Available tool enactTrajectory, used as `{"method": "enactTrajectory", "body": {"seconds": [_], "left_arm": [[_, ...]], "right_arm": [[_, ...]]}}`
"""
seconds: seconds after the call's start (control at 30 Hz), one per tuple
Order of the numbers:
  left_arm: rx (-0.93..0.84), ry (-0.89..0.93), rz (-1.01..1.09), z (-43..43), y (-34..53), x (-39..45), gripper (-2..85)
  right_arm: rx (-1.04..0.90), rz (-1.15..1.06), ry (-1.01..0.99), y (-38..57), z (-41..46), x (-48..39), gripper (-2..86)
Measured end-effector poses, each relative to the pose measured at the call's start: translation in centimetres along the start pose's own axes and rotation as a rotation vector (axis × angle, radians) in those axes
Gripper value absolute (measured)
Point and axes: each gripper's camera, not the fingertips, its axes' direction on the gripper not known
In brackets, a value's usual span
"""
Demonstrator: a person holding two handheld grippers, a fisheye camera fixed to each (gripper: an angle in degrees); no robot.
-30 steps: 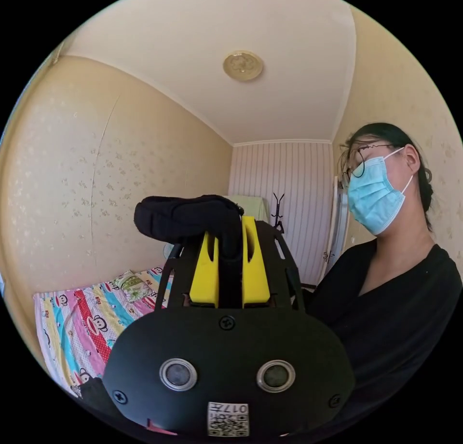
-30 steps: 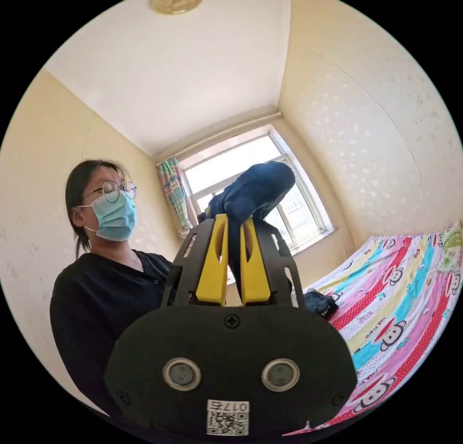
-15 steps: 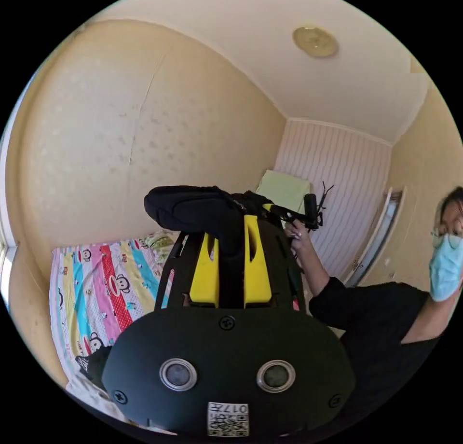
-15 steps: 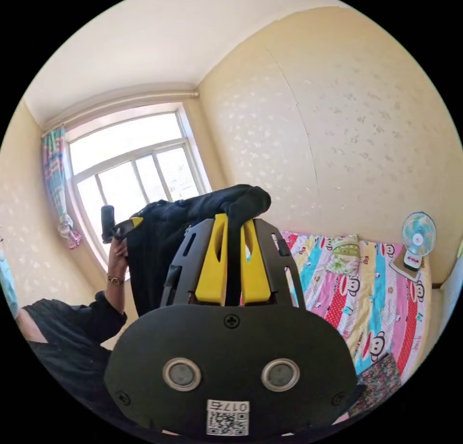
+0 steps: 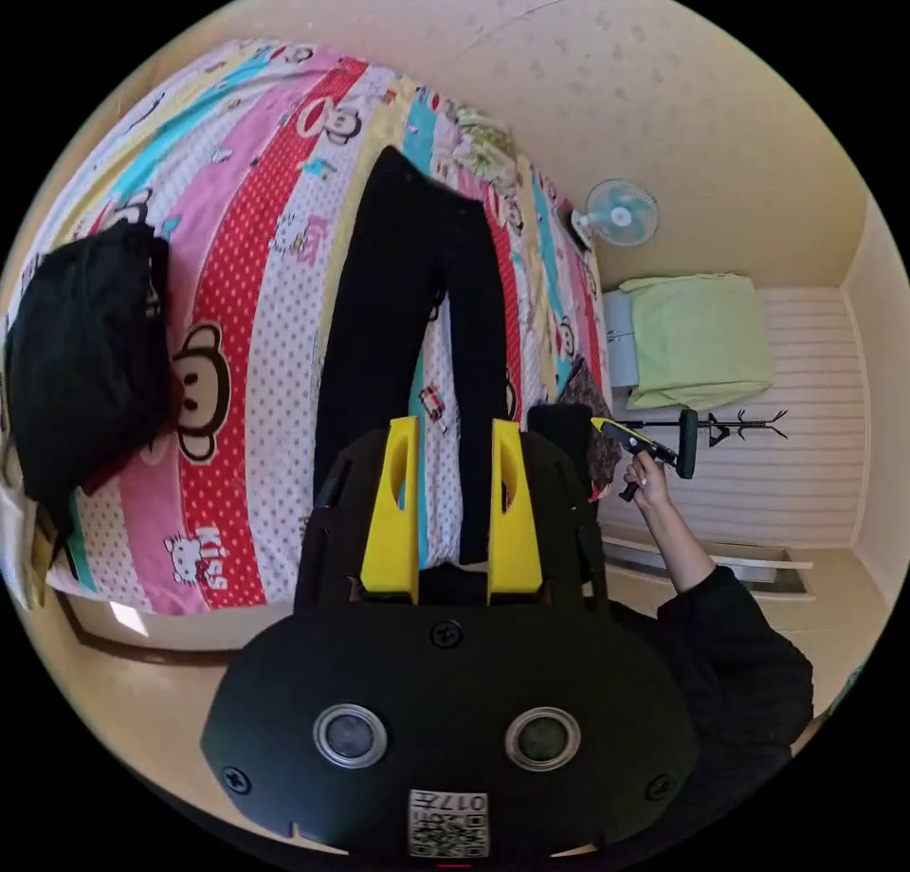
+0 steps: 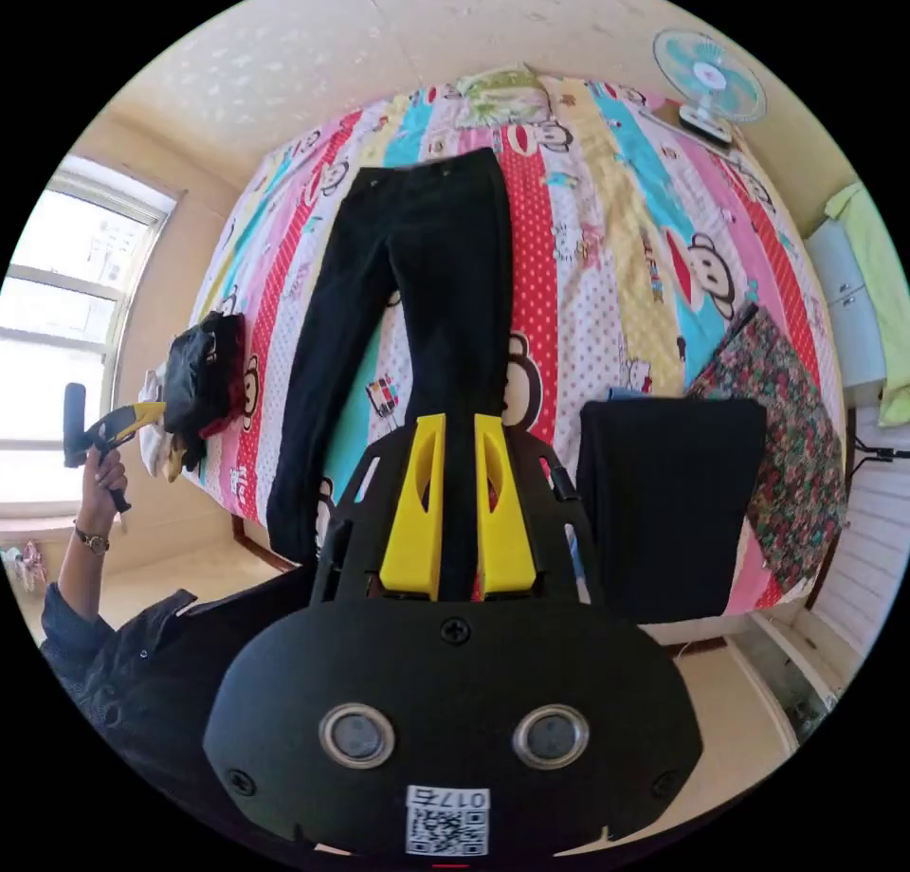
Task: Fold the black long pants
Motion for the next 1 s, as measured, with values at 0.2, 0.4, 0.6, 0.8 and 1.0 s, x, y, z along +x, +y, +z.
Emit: {"method": "enactTrajectory", "body": {"seconds": [0.2,0.4,0.6,0.8,1.0], "left_arm": [[-0.272,-0.024,-0.034,8.2,0.8,-0.4,11.3],[-0.264,-0.279,0.004,8.8,-3.2,0.0,12.9],[0.064,-0.343,-0.458,1.5,-6.0,-11.3,15.8],[-0.005,-0.210,-0.534,2.4,-7.0,-16.6,13.3],[0.059,0.004,-0.560,-5.3,-5.3,-15.3,4.8]], "right_arm": [[-0.182,0.112,-0.140,5.3,9.5,3.2,7.5],[-0.309,0.136,-0.217,7.1,16.7,4.5,10.8],[-0.246,0.201,-0.448,7.3,19.8,6.7,11.4],[-0.329,0.078,-0.516,4.9,21.3,6.0,8.8],[-0.246,0.003,-0.642,4.7,18.1,5.2,4.6]]}}
